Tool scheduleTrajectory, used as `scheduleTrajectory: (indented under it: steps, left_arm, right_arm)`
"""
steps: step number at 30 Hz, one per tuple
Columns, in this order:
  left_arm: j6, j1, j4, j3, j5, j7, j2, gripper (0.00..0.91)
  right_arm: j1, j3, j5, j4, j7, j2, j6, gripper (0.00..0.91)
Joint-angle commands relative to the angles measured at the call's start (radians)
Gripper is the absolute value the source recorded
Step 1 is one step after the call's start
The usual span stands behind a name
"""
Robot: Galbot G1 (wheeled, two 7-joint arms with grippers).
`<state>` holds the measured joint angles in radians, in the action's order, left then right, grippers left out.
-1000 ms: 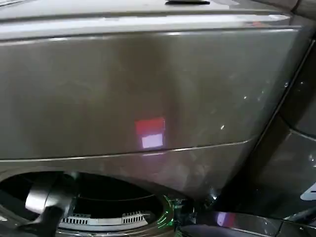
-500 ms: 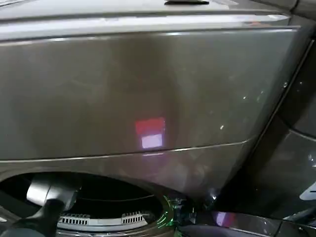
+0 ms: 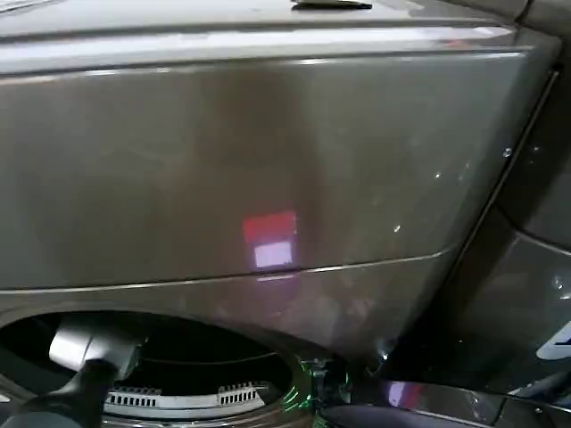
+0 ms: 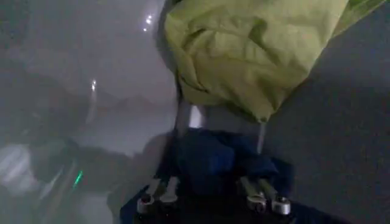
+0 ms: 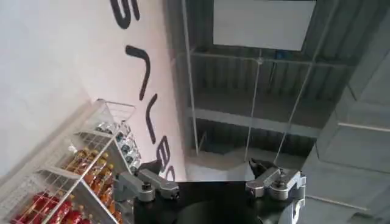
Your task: Grasp the clothes from the dryer.
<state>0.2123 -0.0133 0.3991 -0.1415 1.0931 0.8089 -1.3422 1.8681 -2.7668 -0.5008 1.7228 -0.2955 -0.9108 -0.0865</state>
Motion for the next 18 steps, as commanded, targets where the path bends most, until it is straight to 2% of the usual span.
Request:
scheduleTrajectory:
  steps: [1,6,10,12,18]
  left_arm:
    - [0.138,0.118,0.232,-0.149,-0.316,-0.085,-0.005,0.0]
    - [0.212,0.258,0.49,-0.211,-0.596,-0.206,-0.001,0.0]
    - [0.225,0.389,0.657,-0.266,-0.748,-0.314,-0.004,0.0]
    - [0.209,0.445,0.741,-0.284,-0.868,-0.366,-0.004,0.0]
    - [0.143,0.589,0.913,-0.339,-1.014,-0.533,-0.024,0.0]
  right_arm:
    - [-0.005,0.008,0.01,-0.001,-0.003,0.0,0.0,0.907]
    - [-0.01,0.012,0.013,-0.005,-0.002,0.002,0.001,0.907]
    - [-0.018,0.019,0.014,-0.001,-0.002,0.006,0.0,0.907]
    - [-0.023,0.025,0.014,0.0,-0.001,0.008,0.0,0.907]
    - [-0.03,0.034,0.016,0.002,0.003,0.009,0.0,0.907]
